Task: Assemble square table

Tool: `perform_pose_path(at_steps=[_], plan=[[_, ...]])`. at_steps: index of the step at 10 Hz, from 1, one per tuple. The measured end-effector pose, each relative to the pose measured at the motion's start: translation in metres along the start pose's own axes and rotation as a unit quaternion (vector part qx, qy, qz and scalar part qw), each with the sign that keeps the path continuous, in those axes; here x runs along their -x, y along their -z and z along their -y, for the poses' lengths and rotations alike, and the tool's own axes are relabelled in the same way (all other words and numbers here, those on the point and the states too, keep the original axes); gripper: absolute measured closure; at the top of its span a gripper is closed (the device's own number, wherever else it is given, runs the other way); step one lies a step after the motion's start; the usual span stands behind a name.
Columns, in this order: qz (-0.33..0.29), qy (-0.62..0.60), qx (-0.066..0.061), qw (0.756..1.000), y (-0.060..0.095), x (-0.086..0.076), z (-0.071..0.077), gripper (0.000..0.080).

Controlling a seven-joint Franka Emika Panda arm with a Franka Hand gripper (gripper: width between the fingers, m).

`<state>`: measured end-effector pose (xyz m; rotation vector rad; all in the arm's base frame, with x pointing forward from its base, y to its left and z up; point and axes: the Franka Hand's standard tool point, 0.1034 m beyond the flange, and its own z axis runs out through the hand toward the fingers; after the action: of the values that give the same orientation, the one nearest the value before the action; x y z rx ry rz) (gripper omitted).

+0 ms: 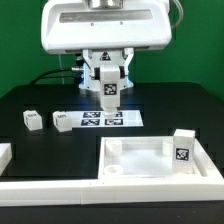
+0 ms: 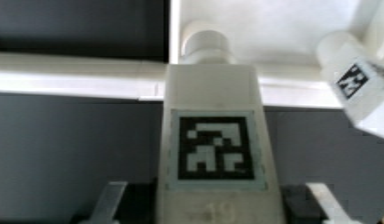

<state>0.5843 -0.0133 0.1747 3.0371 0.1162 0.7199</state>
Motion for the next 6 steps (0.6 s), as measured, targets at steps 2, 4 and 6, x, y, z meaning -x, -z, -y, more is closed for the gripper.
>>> perform_pose_path(at_steps=[2, 4, 6], plan=[[-0.009, 0.002, 0.007, 1.0, -0.002, 0.003, -0.002, 0.0508], [-0.013, 0.006, 0.01, 1.0, -0.004, 0.005, -0.003, 0.0508], [-0.001, 0.015, 0.022, 1.0, -0.037, 0.027, -0.011, 0.0508]])
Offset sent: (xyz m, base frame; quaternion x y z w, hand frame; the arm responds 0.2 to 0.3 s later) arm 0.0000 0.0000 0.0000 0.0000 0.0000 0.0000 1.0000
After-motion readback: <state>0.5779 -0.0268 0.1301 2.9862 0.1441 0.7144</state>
